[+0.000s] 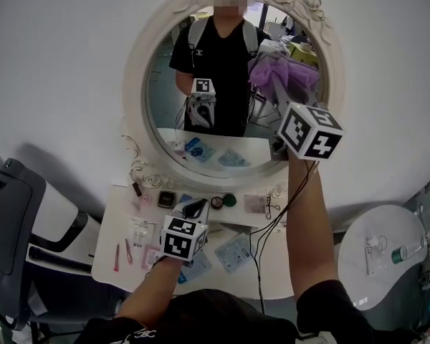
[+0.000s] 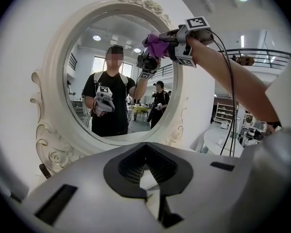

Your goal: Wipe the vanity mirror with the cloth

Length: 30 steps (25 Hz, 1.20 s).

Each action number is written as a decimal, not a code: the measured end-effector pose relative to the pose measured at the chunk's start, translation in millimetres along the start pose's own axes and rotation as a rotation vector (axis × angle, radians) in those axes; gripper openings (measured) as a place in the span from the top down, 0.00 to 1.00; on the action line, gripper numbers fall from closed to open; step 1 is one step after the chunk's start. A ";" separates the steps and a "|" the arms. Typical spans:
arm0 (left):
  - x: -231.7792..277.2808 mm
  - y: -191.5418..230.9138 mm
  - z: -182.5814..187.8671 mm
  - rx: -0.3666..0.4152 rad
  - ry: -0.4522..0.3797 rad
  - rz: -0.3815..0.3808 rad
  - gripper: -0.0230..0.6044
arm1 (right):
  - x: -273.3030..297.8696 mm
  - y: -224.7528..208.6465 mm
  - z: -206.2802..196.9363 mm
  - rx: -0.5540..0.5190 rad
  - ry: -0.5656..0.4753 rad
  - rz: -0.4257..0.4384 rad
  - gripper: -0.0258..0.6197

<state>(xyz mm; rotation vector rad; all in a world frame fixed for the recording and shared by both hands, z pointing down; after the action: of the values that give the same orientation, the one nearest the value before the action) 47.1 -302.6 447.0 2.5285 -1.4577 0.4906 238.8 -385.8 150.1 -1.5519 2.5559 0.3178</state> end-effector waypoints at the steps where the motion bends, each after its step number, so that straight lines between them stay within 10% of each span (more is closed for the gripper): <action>1: 1.4 -3.5 0.7 0.004 0.001 -0.005 0.95 | -4.8 -6.2 -0.4 0.012 -0.001 -0.005 0.84; 30: -8.8 -12.8 -5.5 0.042 0.021 0.042 0.95 | -44.3 -46.9 -20.9 0.096 -0.062 -0.117 0.86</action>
<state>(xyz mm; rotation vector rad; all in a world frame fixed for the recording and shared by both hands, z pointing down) 53.0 -287.4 448.9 2.5208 -1.5115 0.5583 300.6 -373.9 175.1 -1.6217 2.3852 0.2229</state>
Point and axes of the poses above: the fingertips, and each gripper's own axes: x forward along the fingers, y to its left, z out of its top, the point moved 5 cm from there along -x, backward along the fingers, and after that the axes turned 15 degrees about z, right-handed, at the moved point
